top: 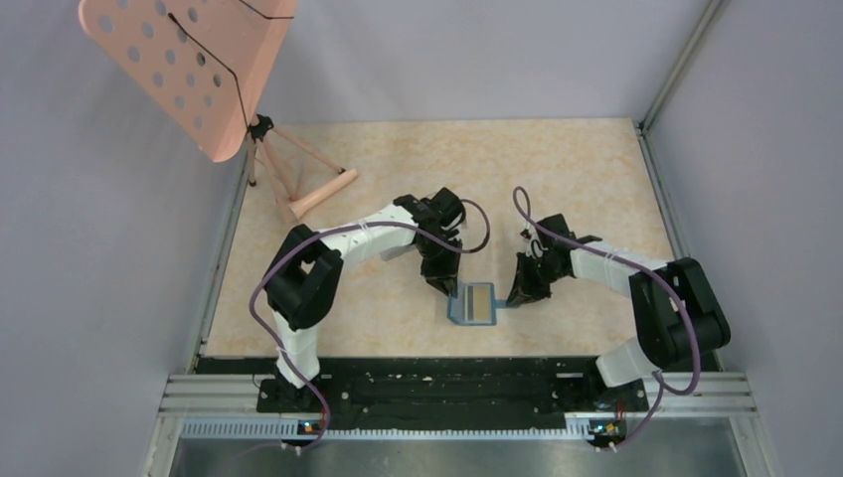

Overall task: Put the credit cards into the card holder
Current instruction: Close the card holder at the center of the board.

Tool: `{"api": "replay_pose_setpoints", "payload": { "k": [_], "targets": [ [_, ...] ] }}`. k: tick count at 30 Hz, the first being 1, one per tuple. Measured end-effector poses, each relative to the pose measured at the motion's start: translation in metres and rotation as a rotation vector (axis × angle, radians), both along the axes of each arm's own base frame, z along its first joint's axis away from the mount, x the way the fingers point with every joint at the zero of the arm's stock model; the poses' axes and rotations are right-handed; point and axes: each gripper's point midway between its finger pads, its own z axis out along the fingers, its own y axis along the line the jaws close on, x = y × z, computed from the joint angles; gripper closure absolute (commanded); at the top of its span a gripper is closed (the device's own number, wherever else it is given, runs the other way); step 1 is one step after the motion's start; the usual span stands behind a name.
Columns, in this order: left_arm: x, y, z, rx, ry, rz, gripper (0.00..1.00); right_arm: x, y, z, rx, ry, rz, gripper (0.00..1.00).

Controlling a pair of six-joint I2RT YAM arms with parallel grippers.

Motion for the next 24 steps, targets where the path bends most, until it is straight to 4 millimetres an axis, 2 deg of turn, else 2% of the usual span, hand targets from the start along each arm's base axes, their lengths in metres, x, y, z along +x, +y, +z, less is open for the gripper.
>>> {"api": "replay_pose_setpoints", "payload": {
  "k": [4, 11, 14, 16, 18, 24],
  "targets": [
    [-0.004, -0.01, 0.006, -0.054, 0.039, 0.002, 0.62, 0.0, 0.013, 0.0, 0.051, 0.005, 0.005, 1.0],
    [-0.005, -0.055, 0.021, -0.25, 0.092, 0.017, 0.51, -0.002, 0.022, 0.0, 0.112, 0.015, -0.002, 1.0],
    [-0.006, -0.067, 0.019, -0.294, 0.113, 0.011, 0.5, -0.002, 0.023, 0.0, 0.115, 0.019, -0.006, 1.0],
    [-0.008, -0.071, 0.01, -0.301, 0.133, 0.009, 0.5, -0.002, 0.023, 0.001, 0.116, 0.019, -0.005, 1.0],
    [-0.011, -0.069, -0.002, -0.292, 0.155, 0.016, 0.52, -0.003, 0.022, 0.003, 0.116, 0.016, -0.005, 1.0],
    [-0.021, -0.066, -0.02, -0.308, 0.197, 0.045, 0.72, 0.003, 0.026, 0.029, 0.154, -0.057, 0.005, 1.0]
  ]
}}
